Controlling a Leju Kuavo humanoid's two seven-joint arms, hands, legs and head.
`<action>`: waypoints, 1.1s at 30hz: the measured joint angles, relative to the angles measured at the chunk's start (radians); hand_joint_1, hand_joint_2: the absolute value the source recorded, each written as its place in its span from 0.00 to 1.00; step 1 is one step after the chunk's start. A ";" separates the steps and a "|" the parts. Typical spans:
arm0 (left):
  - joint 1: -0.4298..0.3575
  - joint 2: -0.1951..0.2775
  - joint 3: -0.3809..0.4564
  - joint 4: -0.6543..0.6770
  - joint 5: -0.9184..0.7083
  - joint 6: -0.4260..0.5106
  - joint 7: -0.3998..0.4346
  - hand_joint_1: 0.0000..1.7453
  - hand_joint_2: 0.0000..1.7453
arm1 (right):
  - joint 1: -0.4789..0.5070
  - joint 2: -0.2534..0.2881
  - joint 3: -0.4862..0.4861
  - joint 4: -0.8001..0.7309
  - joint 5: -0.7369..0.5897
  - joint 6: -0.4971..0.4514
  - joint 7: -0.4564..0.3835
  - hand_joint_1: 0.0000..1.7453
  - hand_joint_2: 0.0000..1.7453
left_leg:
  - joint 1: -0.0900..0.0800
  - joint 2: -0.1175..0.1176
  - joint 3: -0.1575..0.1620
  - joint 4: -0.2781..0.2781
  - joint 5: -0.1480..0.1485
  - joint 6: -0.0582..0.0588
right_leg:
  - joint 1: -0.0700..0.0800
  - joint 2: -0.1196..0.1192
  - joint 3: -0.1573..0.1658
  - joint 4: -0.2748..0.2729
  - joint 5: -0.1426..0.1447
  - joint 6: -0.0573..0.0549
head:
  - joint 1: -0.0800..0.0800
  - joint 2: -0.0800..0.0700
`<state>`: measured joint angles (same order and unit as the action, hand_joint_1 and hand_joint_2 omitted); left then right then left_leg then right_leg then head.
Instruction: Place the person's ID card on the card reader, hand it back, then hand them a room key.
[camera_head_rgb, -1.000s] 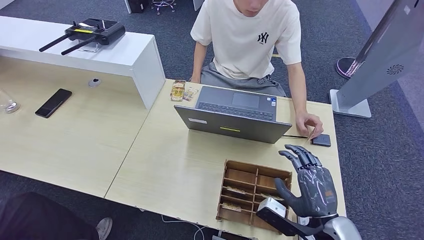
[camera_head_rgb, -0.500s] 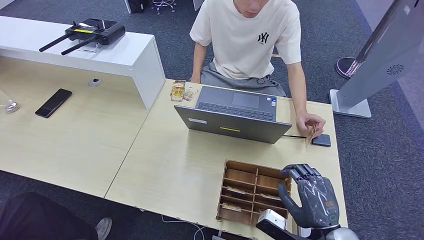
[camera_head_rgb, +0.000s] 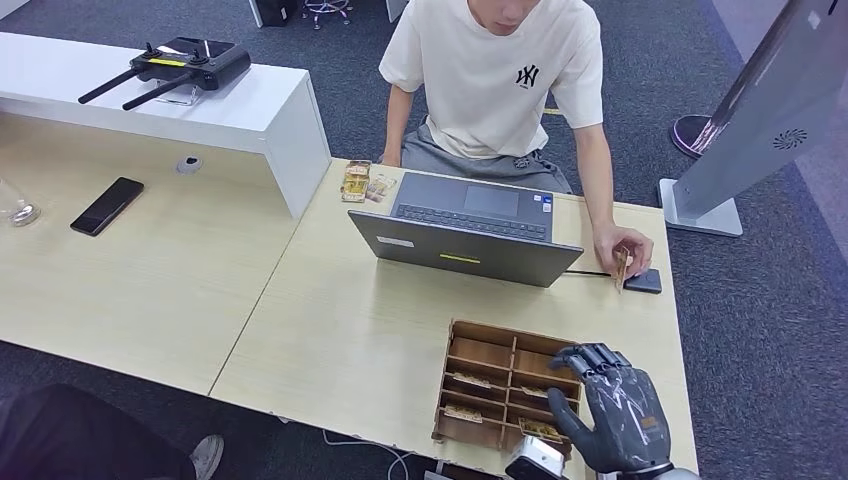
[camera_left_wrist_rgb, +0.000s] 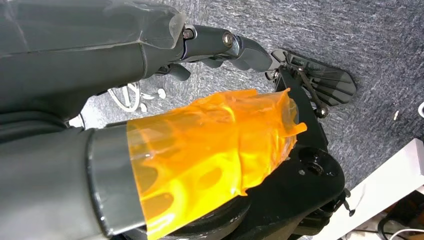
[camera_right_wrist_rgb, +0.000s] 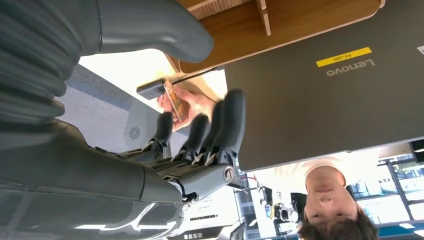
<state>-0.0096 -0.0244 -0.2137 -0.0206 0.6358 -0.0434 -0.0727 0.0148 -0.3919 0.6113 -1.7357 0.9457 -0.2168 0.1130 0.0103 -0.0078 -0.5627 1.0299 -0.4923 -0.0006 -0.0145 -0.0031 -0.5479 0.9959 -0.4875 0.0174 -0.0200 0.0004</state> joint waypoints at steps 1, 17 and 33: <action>0.000 0.000 -0.001 0.000 0.001 0.000 0.000 0.00 0.00 | 0.000 0.000 0.004 0.000 -0.001 0.002 0.000 0.45 1.00 | 0.000 0.000 0.000 0.000 0.000 0.000 | 0.000 0.000 0.000 0.000 0.000 0.000 | 0.000 0.000; -0.002 0.000 -0.003 0.000 0.015 -0.001 0.000 0.00 0.00 | -0.004 -0.010 0.041 0.022 0.004 0.011 0.008 0.49 1.00 | 0.000 0.000 0.000 0.000 0.000 0.000 | 0.000 0.000 0.000 0.000 0.000 0.000 | 0.000 0.000; -0.002 0.000 -0.006 0.000 0.025 -0.004 0.000 0.00 0.00 | -0.010 -0.011 0.056 0.057 0.007 0.022 0.022 0.36 1.00 | 0.000 0.000 0.000 0.000 0.000 0.000 | 0.000 0.000 0.000 0.000 0.000 0.000 | 0.000 0.000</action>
<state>-0.0119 -0.0243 -0.2200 -0.0206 0.6606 -0.0472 -0.0726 0.0046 -0.4025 0.6673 -1.6785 0.9529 -0.1946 0.1354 0.0103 -0.0079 -0.5629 1.0299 -0.4923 -0.0005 -0.0145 -0.0032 -0.5479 0.9959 -0.4875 0.0174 -0.0199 0.0004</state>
